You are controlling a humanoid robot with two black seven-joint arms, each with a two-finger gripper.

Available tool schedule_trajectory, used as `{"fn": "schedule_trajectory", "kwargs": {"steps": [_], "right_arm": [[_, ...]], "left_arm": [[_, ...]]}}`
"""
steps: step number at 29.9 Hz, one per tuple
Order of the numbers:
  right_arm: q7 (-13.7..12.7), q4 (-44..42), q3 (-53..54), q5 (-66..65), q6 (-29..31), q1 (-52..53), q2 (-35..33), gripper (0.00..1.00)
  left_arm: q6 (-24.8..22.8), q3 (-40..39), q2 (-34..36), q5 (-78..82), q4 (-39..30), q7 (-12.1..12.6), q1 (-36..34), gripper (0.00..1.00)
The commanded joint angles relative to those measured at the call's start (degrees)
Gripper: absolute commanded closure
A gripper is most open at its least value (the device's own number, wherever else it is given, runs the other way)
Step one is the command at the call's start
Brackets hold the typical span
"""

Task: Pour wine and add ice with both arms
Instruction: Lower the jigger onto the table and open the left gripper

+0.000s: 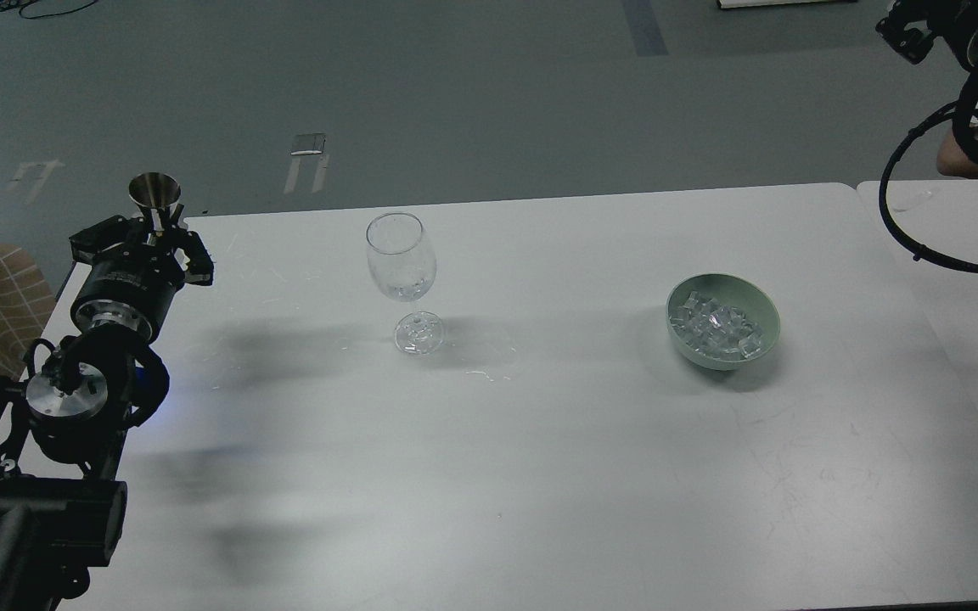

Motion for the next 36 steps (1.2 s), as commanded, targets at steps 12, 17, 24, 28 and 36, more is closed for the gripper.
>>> {"fn": "schedule_trajectory", "kwargs": {"steps": [12,17,24,28,36], "right_arm": [[0.4,0.0,0.0,-0.2,0.0,-0.6,-0.3,0.00],[0.4,0.0,0.1,-0.3,-0.4,-0.6,-0.1,0.00],[0.4,0.0,0.0,-0.3,-0.8,-0.6,-0.1,0.00],[0.4,0.0,0.0,-0.3,-0.8,-0.6,-0.2,0.00],[0.4,0.0,0.0,-0.3,-0.8,-0.6,-0.1,0.00]], "left_arm": [[-1.3,3.7,-1.3,1.4,12.6,-4.5,-1.3,0.80],[-2.9,3.6,-2.1,1.2,13.8,-4.7,-2.3,0.78],[-5.4,3.5,-3.4,0.9,16.5,-4.7,-4.0,0.65],[-5.4,3.5,-4.1,0.9,18.5,-4.7,-5.2,0.60],[-5.4,3.5,-4.1,0.8,20.9,-4.3,-6.9,0.50]]}}
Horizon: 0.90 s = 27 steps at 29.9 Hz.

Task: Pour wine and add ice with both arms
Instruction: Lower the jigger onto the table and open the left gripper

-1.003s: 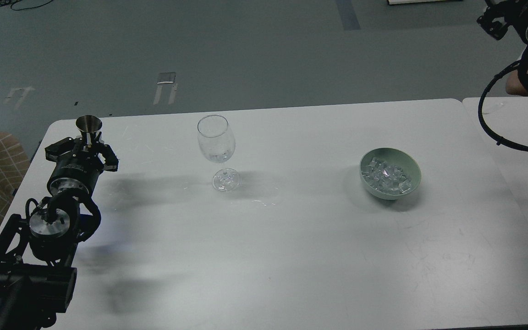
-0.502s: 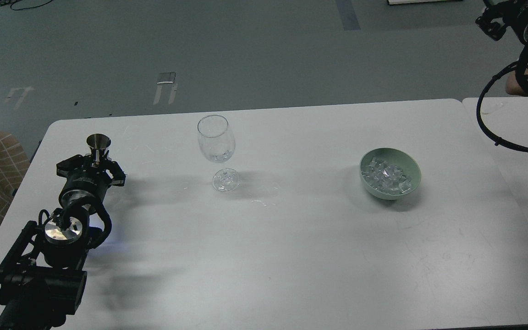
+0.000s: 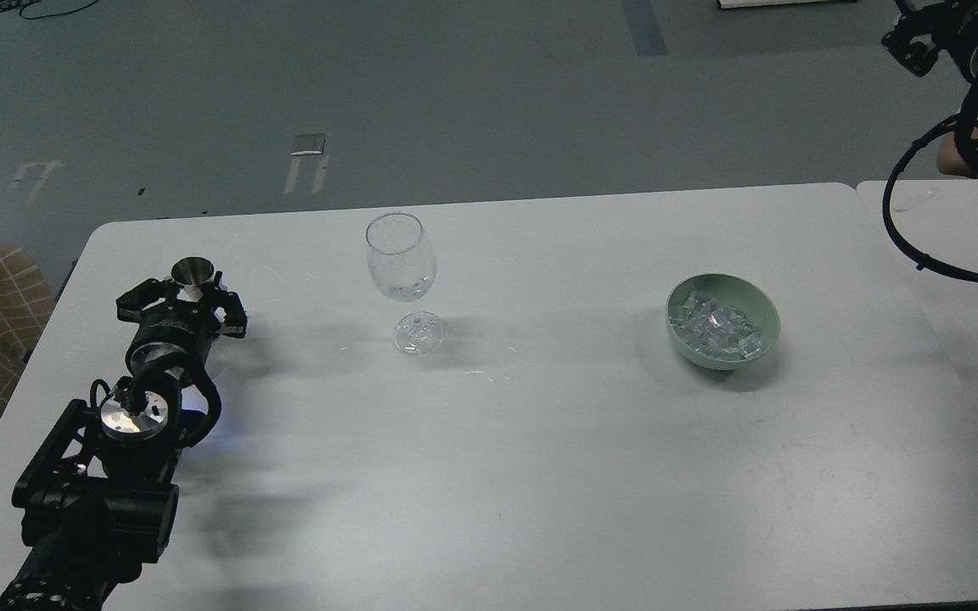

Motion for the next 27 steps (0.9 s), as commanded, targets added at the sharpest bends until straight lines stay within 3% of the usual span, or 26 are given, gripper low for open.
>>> {"fn": "schedule_trajectory", "kwargs": {"steps": [1,11,21,27], "right_arm": [[0.0,0.0,0.0,0.0,0.0,0.0,0.1,0.00],[0.0,0.0,0.0,0.0,0.0,0.0,0.3,0.00],[0.0,0.0,-0.1,0.0,0.1,0.0,0.3,0.00],[0.0,0.1,0.1,0.0,0.0,0.0,0.3,0.00]], "left_arm": [[0.0,-0.1,0.1,-0.1,0.7,0.2,-0.7,0.49],[0.3,-0.3,0.5,-0.3,0.7,0.3,-0.8,0.35],[0.5,-0.8,0.9,-0.6,0.6,1.9,-1.6,0.09],[0.6,-1.1,1.3,-0.7,0.4,2.4,-1.8,0.06]]}}
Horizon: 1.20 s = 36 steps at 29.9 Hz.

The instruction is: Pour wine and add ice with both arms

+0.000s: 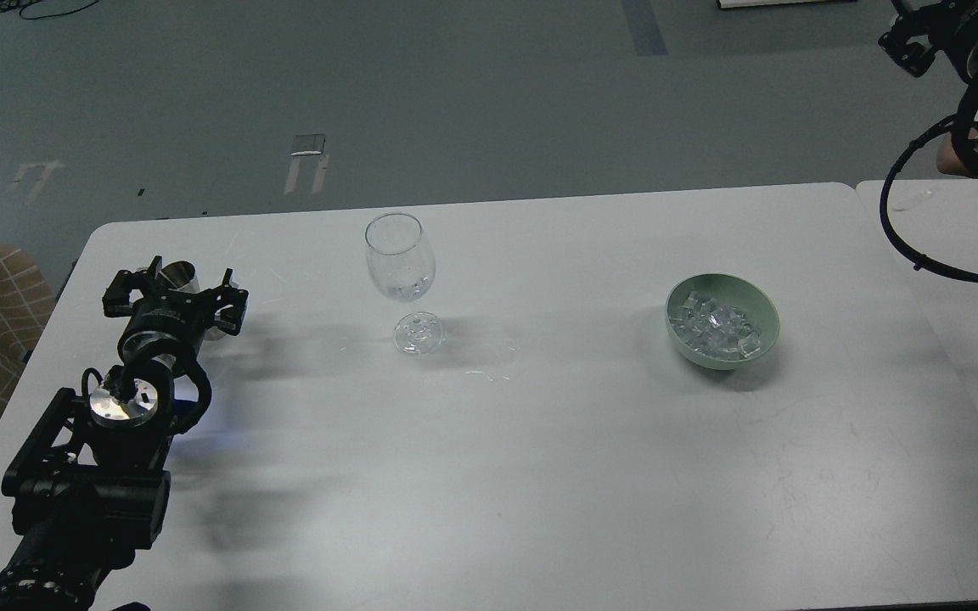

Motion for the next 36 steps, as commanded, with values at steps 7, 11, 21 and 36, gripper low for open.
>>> {"fn": "schedule_trajectory", "kwargs": {"steps": [7,11,21,36], "right_arm": [[0.0,0.0,0.0,0.1,0.2,0.1,-0.1,0.00],[0.0,0.0,-0.2,0.0,0.4,0.0,-0.1,0.00],[0.0,4.0,-0.7,-0.4,0.8,-0.1,-0.8,0.00],[-0.1,18.9,-23.2,-10.5,1.3,3.3,-9.3,0.00]], "left_arm": [[0.1,-0.3,2.0,-0.1,-0.9,0.1,-0.7,0.06],[0.5,-0.3,3.7,0.0,-2.3,0.0,-1.4,0.06],[-4.3,0.1,7.3,0.2,-7.1,0.2,-4.7,0.02],[-6.3,-0.3,14.5,0.9,-16.6,10.4,-6.3,0.02]]}}
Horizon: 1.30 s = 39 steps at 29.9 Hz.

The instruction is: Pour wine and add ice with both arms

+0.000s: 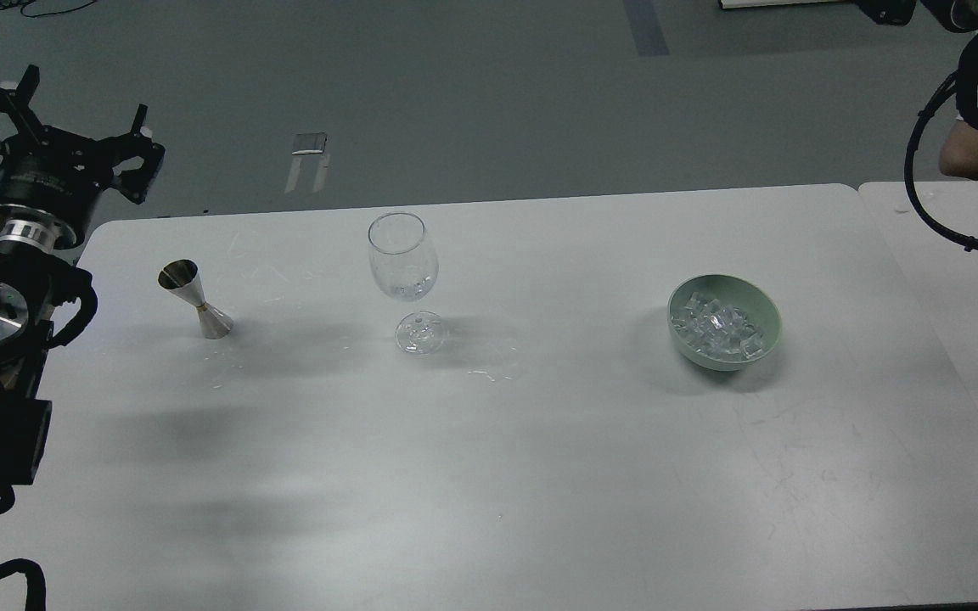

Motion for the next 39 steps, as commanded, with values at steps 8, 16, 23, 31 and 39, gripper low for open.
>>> {"fn": "schedule_trajectory", "kwargs": {"steps": [8,16,23,31,39], "right_arm": [[0.0,7.7,-14.7,-15.5,0.3,4.3,-4.1,0.00],[0.1,20.9,-19.9,-33.0,6.3,3.7,-12.1,0.00],[0.2,35.7,-20.5,-38.9,7.8,2.7,-23.2,0.00],[2.6,37.8,-20.5,-44.4,11.7,2.0,-24.9,0.00],[3.3,38.9,-20.6,-59.2,11.7,-2.6,-24.0,0.05]], "left_arm": [[-0.8,0.2,0.1,4.9,-0.2,1.0,-1.6,0.02],[-0.7,0.3,0.3,17.6,0.3,0.7,-3.7,0.02],[-0.9,0.4,2.2,17.9,-0.4,0.9,-3.4,0.02],[-0.7,0.9,2.5,17.9,-0.5,0.9,-3.8,0.02],[0.0,0.9,1.8,17.9,-0.7,0.9,-4.0,0.02]]}}
